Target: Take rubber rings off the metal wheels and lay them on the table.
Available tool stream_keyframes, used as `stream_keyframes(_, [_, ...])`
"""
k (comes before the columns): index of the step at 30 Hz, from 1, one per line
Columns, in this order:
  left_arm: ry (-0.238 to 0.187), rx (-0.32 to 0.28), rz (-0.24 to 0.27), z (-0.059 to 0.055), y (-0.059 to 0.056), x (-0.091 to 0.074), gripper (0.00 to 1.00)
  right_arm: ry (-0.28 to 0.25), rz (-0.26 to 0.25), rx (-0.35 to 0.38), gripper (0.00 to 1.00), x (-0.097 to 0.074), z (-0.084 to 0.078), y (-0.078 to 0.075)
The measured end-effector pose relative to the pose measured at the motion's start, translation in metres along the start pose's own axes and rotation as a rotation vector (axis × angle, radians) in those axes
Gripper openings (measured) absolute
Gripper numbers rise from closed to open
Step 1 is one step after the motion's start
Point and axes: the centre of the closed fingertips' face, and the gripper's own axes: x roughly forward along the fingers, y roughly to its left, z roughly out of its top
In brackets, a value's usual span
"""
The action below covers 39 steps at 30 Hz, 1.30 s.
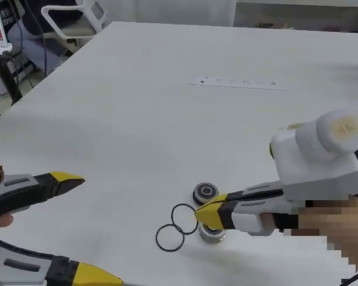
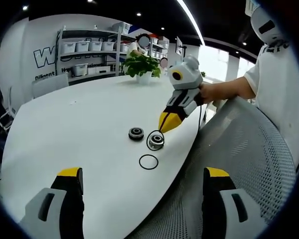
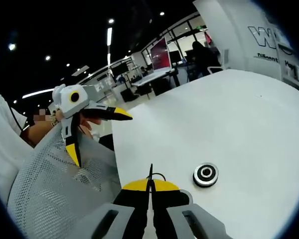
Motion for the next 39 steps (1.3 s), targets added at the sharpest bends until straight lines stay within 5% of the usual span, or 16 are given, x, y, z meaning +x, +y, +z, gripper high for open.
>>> stream_keyframes(10, [0.034, 0.014, -0.013, -0.005, -0.002, 0.001, 0.99, 0.036, 0.013, -0.025, 0.00, 0.009, -0.009, 0.001])
stream_keyframes(39, [0.038, -0.007, -0.006, -0.007, 0.000, 0.001, 0.97, 0.147, 0.030, -0.084, 0.00, 0.029, -0.034, 0.010])
